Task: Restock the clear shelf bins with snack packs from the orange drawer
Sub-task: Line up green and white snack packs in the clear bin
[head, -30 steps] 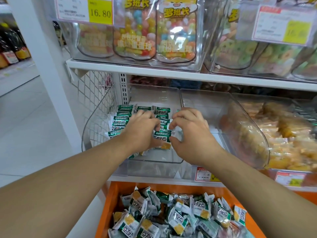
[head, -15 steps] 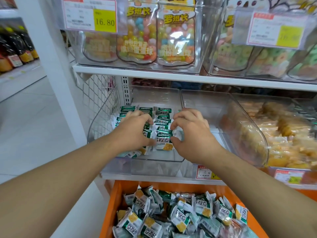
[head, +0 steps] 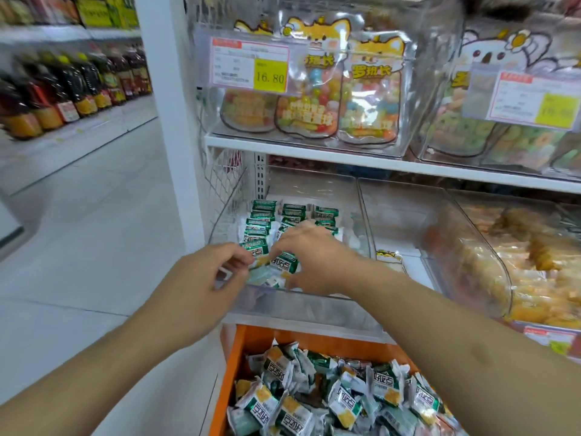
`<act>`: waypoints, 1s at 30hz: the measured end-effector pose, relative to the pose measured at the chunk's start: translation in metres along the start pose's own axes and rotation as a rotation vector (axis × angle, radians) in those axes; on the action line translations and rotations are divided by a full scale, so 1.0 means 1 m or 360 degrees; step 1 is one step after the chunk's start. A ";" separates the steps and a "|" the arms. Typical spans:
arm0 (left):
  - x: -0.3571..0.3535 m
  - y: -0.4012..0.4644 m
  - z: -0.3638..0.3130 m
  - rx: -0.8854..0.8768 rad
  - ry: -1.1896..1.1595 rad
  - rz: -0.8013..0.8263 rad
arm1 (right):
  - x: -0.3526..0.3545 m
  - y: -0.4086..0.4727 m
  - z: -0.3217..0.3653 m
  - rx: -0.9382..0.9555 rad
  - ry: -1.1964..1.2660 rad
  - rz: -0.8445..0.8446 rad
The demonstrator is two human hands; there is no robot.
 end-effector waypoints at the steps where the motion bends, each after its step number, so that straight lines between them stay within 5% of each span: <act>1: 0.002 -0.004 0.006 0.0008 -0.0014 -0.0007 | -0.005 0.007 0.002 0.0018 0.0001 0.0042; 10: -0.001 -0.009 0.022 -0.0039 -0.0055 0.0011 | -0.027 0.044 0.001 0.0071 -0.0080 0.0119; 23: -0.002 -0.012 0.023 -0.0054 -0.0070 0.0023 | -0.024 0.056 0.001 -0.0245 0.0107 0.0219; 30: -0.004 -0.011 0.022 -0.0034 -0.0031 0.0028 | -0.033 0.061 -0.016 -0.0359 0.0303 -0.0165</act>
Point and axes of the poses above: each hand's wrist, its own y-axis towards the middle knuckle, its own x-axis out of the back of the hand, z = x × y, the point moved 3 cm from there along y, towards the middle knuckle
